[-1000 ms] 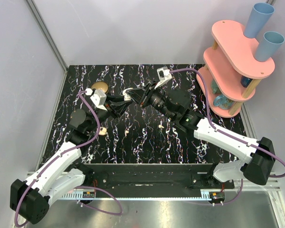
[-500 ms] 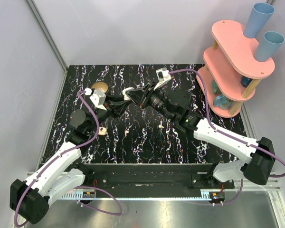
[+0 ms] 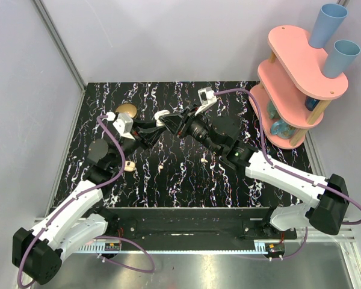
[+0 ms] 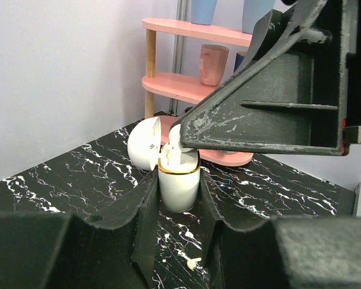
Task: Insert the wireless bluetooth earbuds into the charging case
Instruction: Insert the left earbud into the left side groove of the charging case, then close the charging case with the earbuds.
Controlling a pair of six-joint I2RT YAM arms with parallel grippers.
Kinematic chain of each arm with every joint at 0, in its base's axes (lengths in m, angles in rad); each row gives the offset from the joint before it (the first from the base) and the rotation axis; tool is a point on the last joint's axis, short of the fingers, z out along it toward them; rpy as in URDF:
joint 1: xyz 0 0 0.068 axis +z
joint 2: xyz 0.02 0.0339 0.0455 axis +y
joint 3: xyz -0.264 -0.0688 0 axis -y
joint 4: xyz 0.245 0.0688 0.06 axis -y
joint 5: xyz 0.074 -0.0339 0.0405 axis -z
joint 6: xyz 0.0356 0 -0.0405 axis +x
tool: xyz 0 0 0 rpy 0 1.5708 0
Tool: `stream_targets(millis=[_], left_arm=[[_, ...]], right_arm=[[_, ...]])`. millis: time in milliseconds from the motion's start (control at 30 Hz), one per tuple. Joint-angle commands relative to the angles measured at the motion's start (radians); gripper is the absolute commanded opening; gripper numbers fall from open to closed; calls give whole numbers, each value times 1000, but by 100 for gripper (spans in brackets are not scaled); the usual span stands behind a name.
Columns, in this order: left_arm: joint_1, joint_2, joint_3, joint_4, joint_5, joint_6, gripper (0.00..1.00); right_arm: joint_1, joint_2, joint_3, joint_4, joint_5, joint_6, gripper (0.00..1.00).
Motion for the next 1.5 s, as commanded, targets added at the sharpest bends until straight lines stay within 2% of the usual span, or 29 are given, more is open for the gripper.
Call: stream_targets(millis=[0, 33, 167, 533, 633, 767, 833, 933, 1200, 1467], left_arm=[[0, -33, 25, 89, -30, 0, 0], [0, -33, 26, 87, -30, 0, 0], [0, -35, 25, 81, -27, 2, 0], [0, -44, 17, 47, -26, 18, 0], [1, -52, 17, 23, -18, 37, 0], [-2, -65, 26, -11, 17, 58, 0], [0, -67, 29, -20, 43, 71, 0], [0, -66, 47, -48, 88, 83, 0], [-2, -46, 92, -86, 171, 92, 0], [-6, -9, 118, -103, 226, 88, 0]], right_arm=[[10, -22, 21, 4, 26, -43, 36], [10, -19, 32, -5, 26, -49, 43], [10, -11, 95, -16, 17, -77, 54], [10, -23, 174, -32, -29, -108, 63], [10, -33, 200, -103, 47, -111, 66], [7, -8, 268, -265, 243, -106, 72], [-8, 4, 305, -338, 255, -105, 77], [-33, 26, 342, -427, 213, -91, 80], [-174, 121, 471, -650, -86, -19, 87], [-180, 168, 495, -690, -235, -16, 90]])
